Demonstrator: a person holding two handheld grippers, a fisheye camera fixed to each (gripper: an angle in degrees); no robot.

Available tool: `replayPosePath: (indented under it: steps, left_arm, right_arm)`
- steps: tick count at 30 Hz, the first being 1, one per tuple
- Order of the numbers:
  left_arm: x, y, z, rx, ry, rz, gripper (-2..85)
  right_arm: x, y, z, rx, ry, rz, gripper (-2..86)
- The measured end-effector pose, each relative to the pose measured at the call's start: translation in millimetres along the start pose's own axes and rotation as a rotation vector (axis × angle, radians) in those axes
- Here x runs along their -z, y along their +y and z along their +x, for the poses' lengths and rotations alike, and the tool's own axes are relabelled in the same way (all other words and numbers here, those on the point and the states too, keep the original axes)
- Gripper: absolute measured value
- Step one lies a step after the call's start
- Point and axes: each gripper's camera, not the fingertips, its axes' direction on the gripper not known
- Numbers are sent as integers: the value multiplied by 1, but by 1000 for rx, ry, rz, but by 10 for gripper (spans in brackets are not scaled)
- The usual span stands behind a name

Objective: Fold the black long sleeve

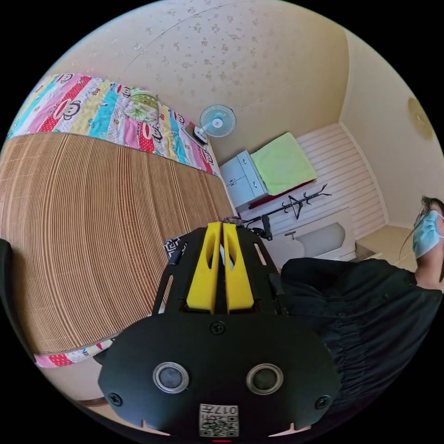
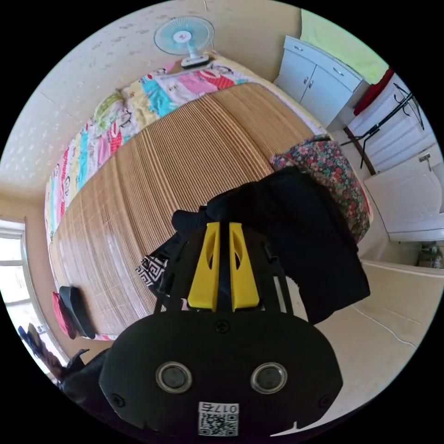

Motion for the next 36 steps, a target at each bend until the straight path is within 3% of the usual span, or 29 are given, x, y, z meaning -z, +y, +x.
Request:
replayPosePath:
  steps: [11,18,21,24,28,29,32,36]
  left_arm:
    - [-122,-75,26,-343,86,-264,-10]
    - [-134,-109,72,-575,162,-217,-10]
    - [-122,-114,77,-631,180,-174,-10]
    - [-109,-119,71,-658,187,-124,-10]
    - [-107,-133,56,-665,213,-80,-6]
    - [-110,-136,54,-668,220,-80,-5]
    - [-139,-155,53,-687,241,-109,18]
    - [-199,-189,75,-740,329,-160,84]
  right_arm:
    - [324,169,-9,272,59,717,16]
    - [468,279,2,513,-308,1175,17]
    - [484,293,30,553,-584,1319,16]
    - [471,282,68,697,-1020,1449,17]
    - [414,204,94,1008,-1790,1483,17]
    - [390,172,87,1090,-2064,1472,17]
    - [342,111,37,1213,-2601,1407,16]
    - [313,71,-45,1145,-2787,1197,16]
